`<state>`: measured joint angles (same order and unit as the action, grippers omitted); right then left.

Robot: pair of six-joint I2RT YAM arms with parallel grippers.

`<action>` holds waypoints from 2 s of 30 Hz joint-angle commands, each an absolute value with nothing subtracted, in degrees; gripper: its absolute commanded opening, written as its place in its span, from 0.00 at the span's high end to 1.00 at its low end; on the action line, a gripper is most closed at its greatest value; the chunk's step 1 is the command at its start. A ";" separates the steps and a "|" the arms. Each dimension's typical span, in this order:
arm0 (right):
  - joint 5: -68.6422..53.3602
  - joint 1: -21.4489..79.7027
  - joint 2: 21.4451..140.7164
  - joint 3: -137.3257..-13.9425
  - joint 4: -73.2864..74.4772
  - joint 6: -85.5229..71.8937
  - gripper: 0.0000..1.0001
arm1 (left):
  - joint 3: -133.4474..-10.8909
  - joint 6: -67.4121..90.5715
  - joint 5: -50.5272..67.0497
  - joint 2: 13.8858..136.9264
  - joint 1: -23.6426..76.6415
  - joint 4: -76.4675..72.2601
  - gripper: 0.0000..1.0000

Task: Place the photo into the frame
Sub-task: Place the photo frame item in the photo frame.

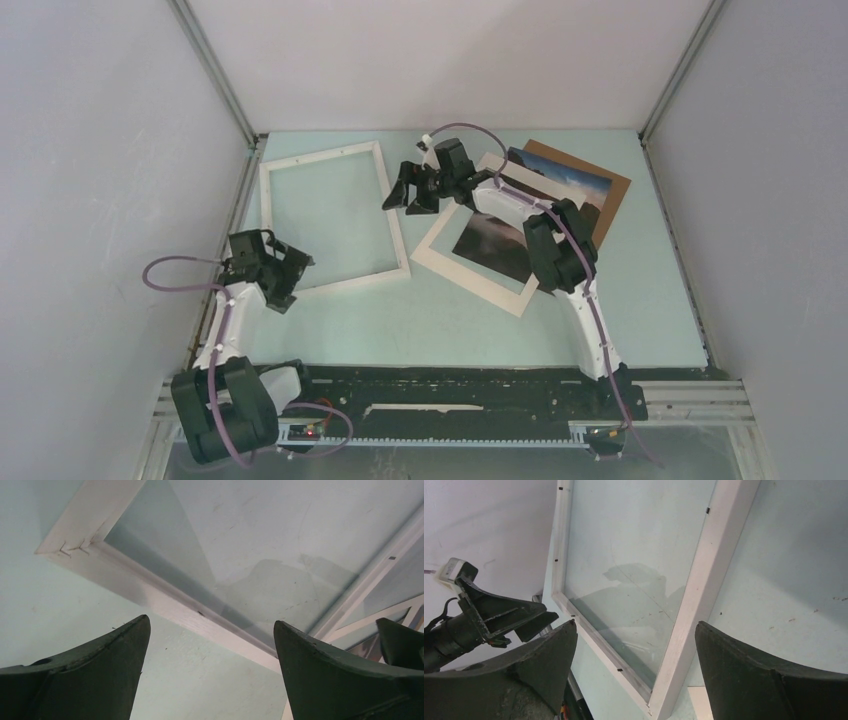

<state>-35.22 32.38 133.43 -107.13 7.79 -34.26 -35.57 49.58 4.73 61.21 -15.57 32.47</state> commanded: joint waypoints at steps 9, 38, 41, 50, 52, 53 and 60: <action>-35.22 32.27 135.81 -106.16 2.68 -36.50 0.09 | -36.46 50.26 5.16 65.08 -16.00 24.01 0.00; -37.18 32.72 138.07 -106.78 0.59 -38.37 0.14 | -30.73 53.31 9.75 60.72 -15.53 21.37 0.00; -37.42 32.70 138.16 -106.83 0.52 -38.54 0.14 | -30.75 53.35 9.67 60.95 -15.53 20.05 0.00; -37.75 32.62 138.42 -106.82 0.53 -38.79 0.15 | -30.52 53.30 9.79 63.98 -15.51 17.88 0.00; -37.92 32.65 138.55 -106.95 0.52 -38.89 0.15 | -30.88 53.18 9.67 64.31 -15.49 17.80 0.00; -38.03 32.66 138.60 -106.98 0.57 -39.00 0.15 | -31.04 53.08 9.46 64.41 -15.50 17.76 0.00; -38.19 32.52 138.65 -106.92 0.54 -39.00 0.15 | -30.99 52.35 8.80 62.95 -15.50 19.18 0.00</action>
<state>-37.41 32.38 138.10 -106.17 1.89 -38.74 -31.51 52.56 9.41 64.36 -15.75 18.48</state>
